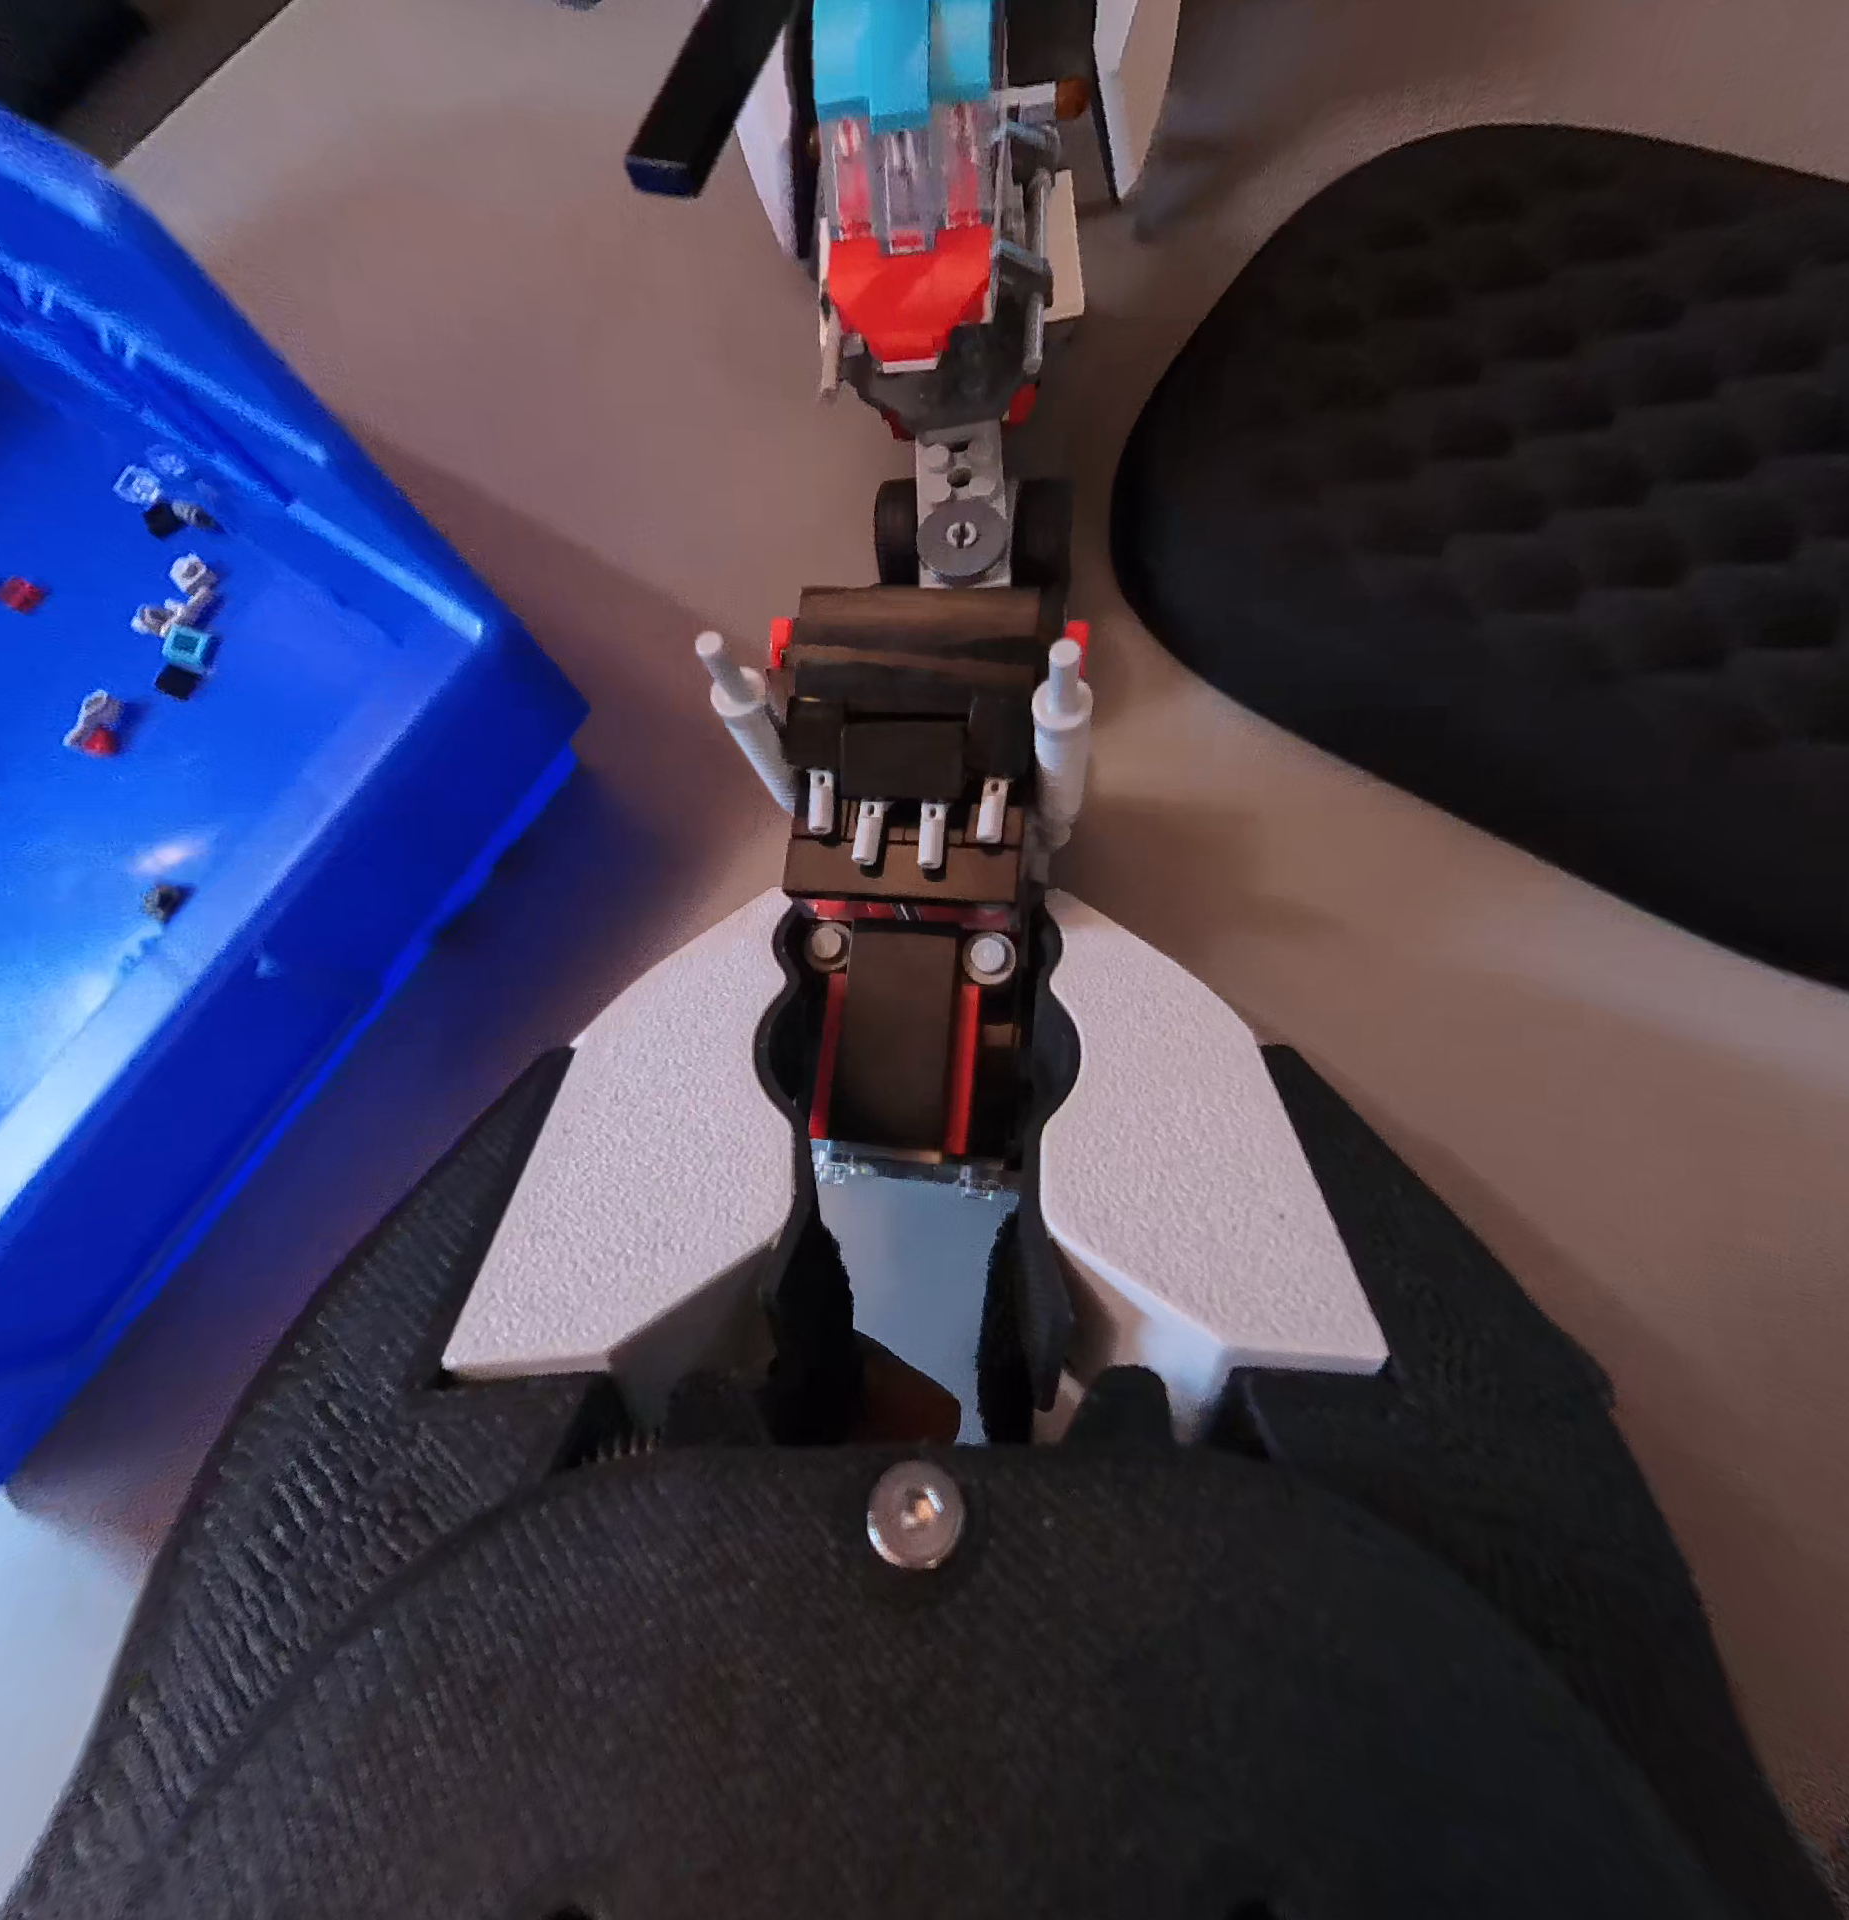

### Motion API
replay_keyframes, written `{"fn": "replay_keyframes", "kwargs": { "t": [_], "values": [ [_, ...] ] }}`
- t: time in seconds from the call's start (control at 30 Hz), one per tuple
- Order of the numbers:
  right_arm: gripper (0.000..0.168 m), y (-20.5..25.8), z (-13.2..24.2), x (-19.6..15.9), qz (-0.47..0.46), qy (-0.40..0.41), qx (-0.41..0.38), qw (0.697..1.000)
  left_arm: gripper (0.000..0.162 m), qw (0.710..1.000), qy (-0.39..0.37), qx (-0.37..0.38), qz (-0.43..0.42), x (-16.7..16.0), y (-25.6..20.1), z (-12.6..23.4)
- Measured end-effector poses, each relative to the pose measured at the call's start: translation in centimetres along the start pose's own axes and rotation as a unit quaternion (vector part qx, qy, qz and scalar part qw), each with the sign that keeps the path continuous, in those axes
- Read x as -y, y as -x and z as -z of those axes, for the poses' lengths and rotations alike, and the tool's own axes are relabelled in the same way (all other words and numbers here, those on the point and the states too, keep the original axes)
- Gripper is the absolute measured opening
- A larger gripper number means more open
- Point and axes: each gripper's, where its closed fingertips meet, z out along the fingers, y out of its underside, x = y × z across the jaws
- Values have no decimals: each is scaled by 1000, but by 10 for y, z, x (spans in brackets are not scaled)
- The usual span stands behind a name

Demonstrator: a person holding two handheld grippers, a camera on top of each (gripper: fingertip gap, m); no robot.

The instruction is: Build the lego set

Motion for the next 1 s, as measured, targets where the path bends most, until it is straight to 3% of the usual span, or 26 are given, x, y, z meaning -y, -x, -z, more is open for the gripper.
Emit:
{"fn": "replay_keyframes", "kwargs": {
  "t": [0.43, 0.7, 1.0],
  "values": [
    [63, -1, 84, -73, -59, 13, -59, 996, 39, 999, 20, -44, -23, 74, -8, -79],
    [86, -5, 123, -104, -103, -3, -100, 990, 39, 999, 26, -43, 4, 115, -19, -122],
    [72, -4, 153, -126, -120, -5, -119, 986, 39, 998, 59, 5, 38, 135, -23, -143]
  ]
}}
